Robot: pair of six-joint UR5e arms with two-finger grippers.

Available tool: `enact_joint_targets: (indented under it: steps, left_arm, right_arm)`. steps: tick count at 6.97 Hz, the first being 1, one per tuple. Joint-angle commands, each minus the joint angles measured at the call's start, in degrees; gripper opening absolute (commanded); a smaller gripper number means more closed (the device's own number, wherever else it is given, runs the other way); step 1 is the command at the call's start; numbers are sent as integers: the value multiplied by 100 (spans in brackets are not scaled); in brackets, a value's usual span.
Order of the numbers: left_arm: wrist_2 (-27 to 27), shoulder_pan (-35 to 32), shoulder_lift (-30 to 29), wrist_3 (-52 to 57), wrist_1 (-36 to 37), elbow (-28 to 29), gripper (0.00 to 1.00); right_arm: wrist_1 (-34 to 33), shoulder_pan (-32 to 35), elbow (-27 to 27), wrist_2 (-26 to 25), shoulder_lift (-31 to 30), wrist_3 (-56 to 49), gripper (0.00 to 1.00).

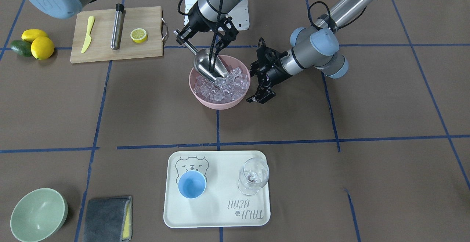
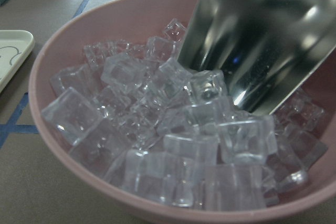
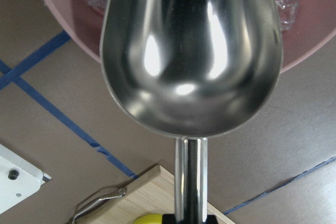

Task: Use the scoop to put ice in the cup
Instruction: 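Push the scoop through the ice cubes while the left gripper steadies the bowl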

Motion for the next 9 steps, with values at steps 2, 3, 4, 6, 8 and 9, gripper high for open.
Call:
enact_joint_targets:
  steps: [2,3,4,6,8,9]
  left_arm:
    - [0,0,-6,-21,7,0,100]
    - [0,0,-6,-21,7,0,100]
    - [0,9,-6,-21,7,0,100]
    - [0,9,-6,-21,7,0,100]
    - [0,9,-6,-21,7,0,100]
    - [0,9,-6,-21,7,9,100]
  right_arm:
    - [488,-1,-13,-24,-169,126,0]
    - [741,0,-4,-24,-265,153,0]
    - [988,0,5,-24,-397,222,0]
    - [1139,17,75,-24,-460,241,0]
    - [1401,52,494,-24,-799,276,0]
    - [1516,78,871,-24,-1090,276,0]
